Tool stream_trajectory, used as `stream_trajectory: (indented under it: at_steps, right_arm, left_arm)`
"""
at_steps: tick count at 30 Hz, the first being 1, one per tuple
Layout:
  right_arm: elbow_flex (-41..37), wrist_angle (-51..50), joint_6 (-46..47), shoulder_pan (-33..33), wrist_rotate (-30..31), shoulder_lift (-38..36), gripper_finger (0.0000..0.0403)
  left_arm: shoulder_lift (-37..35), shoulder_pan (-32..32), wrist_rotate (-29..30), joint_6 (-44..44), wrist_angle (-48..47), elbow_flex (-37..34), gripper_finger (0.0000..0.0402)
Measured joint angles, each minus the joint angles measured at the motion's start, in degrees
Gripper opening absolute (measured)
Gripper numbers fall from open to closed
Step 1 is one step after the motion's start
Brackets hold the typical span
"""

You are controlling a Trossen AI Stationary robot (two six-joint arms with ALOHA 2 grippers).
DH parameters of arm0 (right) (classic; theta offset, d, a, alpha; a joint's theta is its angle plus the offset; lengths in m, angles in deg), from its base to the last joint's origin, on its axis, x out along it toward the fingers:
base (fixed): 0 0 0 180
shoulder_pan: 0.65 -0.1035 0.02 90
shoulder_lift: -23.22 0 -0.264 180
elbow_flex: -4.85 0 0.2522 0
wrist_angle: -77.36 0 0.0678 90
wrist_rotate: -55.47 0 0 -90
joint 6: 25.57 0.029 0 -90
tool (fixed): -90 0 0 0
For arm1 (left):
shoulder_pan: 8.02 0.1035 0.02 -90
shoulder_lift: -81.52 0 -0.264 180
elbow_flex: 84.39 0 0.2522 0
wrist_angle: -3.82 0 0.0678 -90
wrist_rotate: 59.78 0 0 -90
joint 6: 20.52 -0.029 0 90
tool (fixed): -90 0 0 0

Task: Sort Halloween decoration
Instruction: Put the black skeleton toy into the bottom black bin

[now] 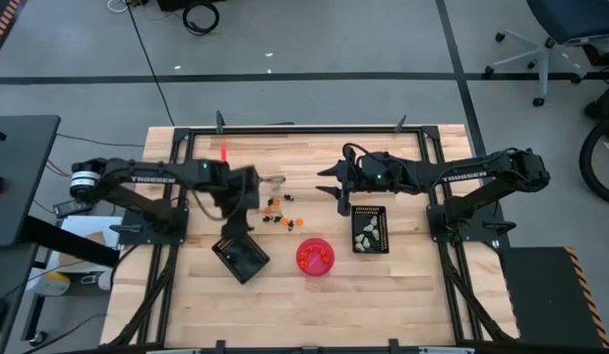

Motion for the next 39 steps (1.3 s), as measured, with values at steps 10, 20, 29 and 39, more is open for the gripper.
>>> stream_trajectory:
  at_steps: [10, 20, 29, 39]
  right_arm:
    - [0.0, 0.0, 0.1, 0.9, 0.0, 0.0, 0.0182]
    - [0.0, 0.0, 0.2, 0.9, 0.0, 0.0, 0.0182]
    - [0.0, 0.2, 1.5, 0.9, -0.1, 0.0, 0.0182]
    - [0.0, 0.5, 3.0, 0.8, -0.4, 0.0, 0.0182]
  left_arm:
    - [1.0, -12.6, 6.4, 8.0, -1.0, -0.1, 0.0069]
    - [1.0, -10.6, 11.3, 9.6, 0.1, -0.1, 0.0142]
    - [10.5, -4.1, 19.3, 9.1, 9.8, 0.0, 0.0141]
    - [19.5, -3.9, 27.2, 6.7, 13.1, 0.0, 0.0141]
